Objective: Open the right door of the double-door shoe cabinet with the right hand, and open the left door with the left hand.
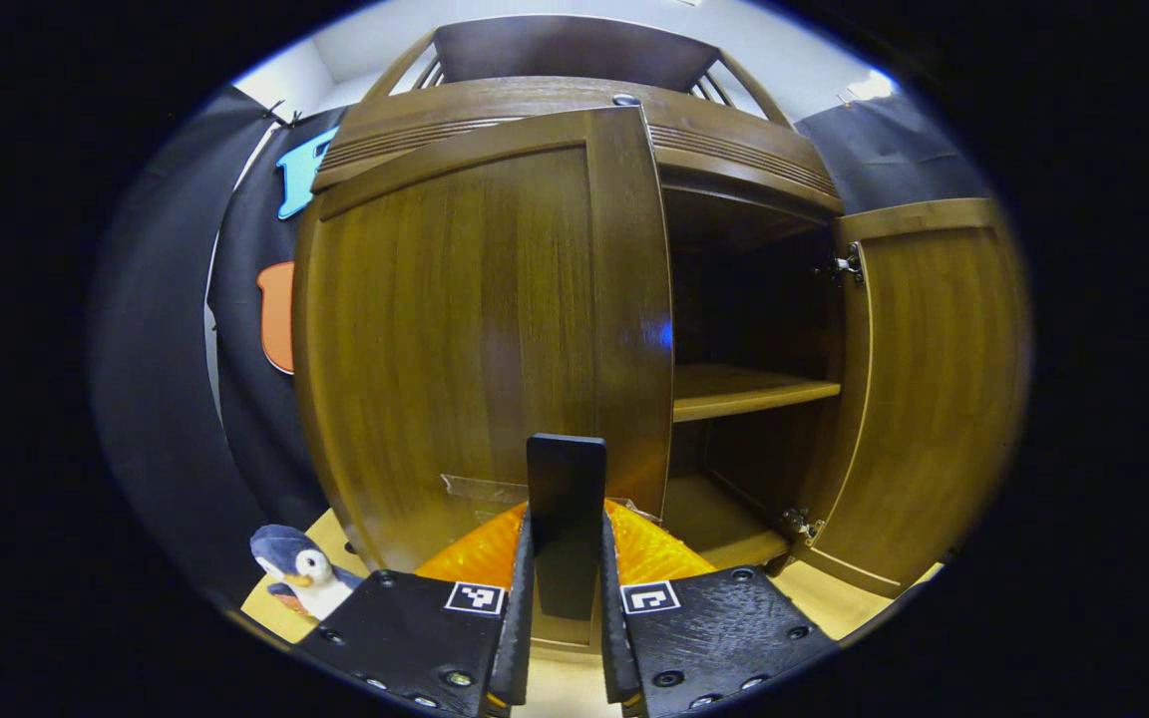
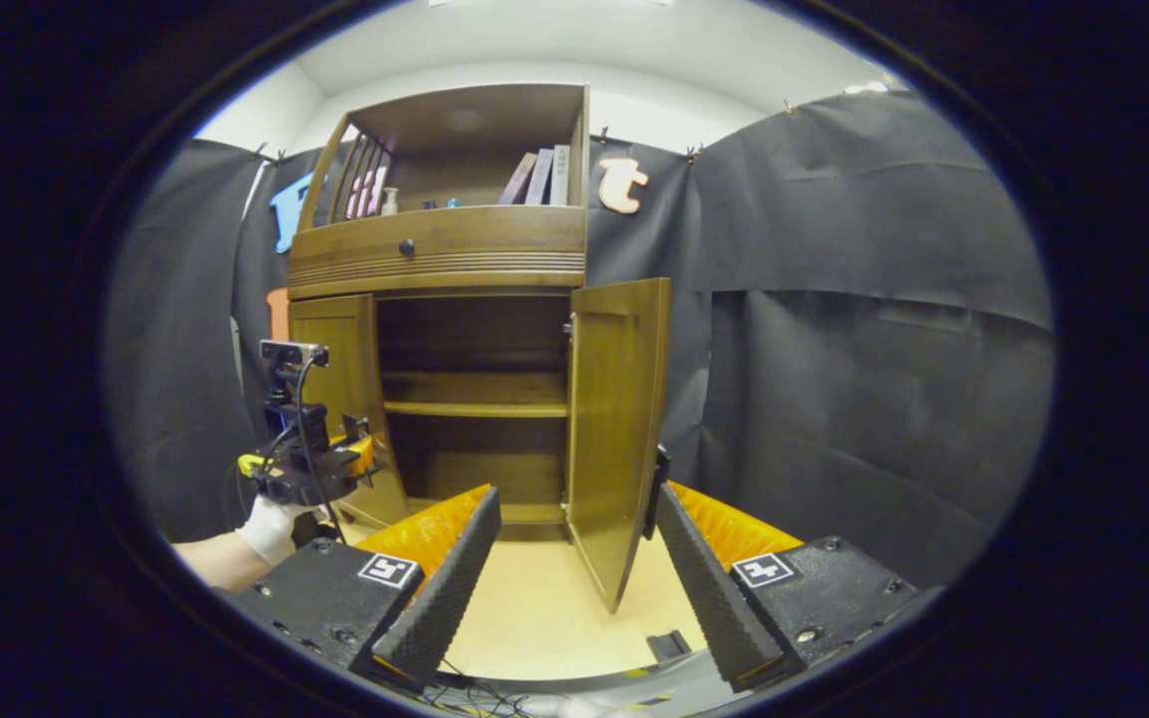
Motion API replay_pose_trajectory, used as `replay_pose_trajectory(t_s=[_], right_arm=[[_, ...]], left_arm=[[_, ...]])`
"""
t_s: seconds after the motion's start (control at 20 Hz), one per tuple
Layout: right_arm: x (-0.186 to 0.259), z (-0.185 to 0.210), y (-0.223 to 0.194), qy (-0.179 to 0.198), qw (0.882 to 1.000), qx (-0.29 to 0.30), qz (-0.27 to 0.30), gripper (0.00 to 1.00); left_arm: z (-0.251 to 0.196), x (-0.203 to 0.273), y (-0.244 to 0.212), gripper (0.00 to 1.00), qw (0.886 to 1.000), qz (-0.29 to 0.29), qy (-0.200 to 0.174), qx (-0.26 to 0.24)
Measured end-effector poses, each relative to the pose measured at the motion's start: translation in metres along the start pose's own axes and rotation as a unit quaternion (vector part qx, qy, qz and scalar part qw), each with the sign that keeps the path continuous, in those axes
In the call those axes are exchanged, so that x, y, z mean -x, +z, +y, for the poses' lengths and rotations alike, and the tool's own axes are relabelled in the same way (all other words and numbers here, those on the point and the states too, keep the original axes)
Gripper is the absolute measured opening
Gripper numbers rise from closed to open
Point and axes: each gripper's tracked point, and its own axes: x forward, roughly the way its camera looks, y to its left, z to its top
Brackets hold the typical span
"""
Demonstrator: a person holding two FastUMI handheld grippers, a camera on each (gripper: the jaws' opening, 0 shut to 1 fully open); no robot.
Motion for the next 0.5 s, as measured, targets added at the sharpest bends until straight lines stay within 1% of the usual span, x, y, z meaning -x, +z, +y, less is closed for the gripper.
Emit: replay_pose_trajectory(t_s=[0.25, 0.5], right_arm=[[0.002, 0.013, -0.004, 0.027, 1.000, 0.001, 0.001, 0.99], [-0.005, 0.025, -0.006, 0.051, 0.999, -0.002, 0.003, 1.00]], left_arm=[[0.014, 0.032, 0.000, 0.28, 1.000, 0.005, 0.013, -0.002], [0.033, 0.061, -0.003, 0.28, 1.000, 0.010, 0.026, 0.002]])
